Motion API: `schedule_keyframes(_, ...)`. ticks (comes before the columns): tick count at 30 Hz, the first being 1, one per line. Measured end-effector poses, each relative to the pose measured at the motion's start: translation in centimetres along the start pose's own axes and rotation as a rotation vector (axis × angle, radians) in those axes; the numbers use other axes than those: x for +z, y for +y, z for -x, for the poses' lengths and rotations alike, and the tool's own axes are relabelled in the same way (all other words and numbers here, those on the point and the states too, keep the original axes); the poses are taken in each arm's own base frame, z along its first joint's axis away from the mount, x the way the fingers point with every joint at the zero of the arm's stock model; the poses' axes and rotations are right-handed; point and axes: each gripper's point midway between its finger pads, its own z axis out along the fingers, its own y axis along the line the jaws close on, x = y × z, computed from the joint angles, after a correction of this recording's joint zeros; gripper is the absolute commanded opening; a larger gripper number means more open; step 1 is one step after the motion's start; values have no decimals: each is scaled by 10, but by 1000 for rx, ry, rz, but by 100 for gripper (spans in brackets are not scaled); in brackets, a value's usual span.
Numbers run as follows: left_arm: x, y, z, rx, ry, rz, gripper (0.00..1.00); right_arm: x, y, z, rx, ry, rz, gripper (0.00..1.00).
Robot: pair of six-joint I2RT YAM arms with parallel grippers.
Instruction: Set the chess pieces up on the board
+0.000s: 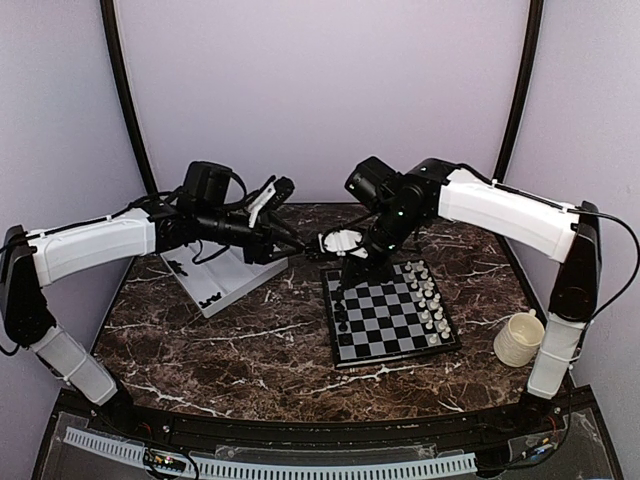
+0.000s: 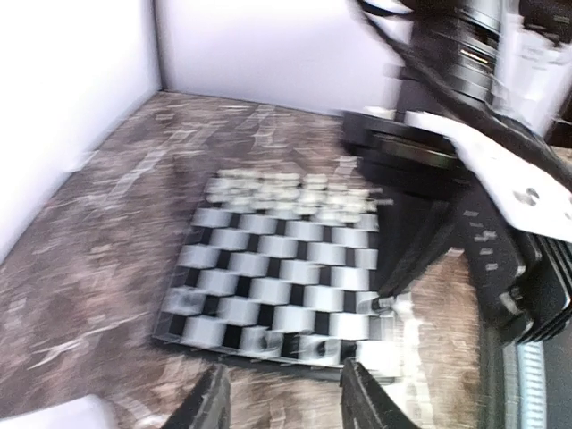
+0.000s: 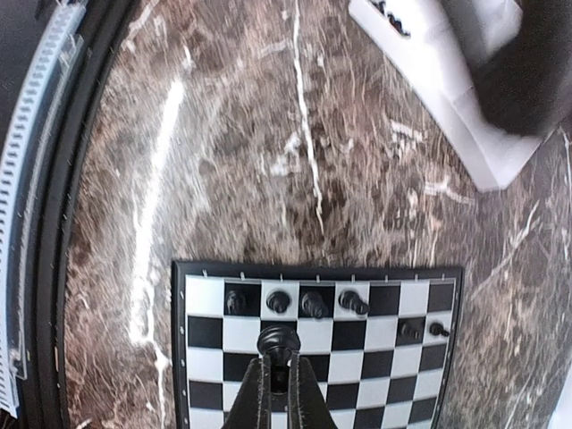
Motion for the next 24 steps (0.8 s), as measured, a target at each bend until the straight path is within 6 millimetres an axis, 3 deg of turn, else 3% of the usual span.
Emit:
schedule_keyframes(5, -39, 64, 5, -15, -2, 367, 49, 7, -9, -23, 14, 113, -48, 0)
schedule_keyframes(9, -59, 100, -2, -57, 21, 568, 50, 32, -22, -45, 47, 220, -53, 0)
schedule_keyframes(16, -70, 114, -7, -80, 36, 678, 50, 83, -41, -79, 109, 376, -20, 0)
schedule_keyframes(24, -71, 117, -8, -90, 37, 695, 50, 77, -62, -79, 141, 373, -71, 0)
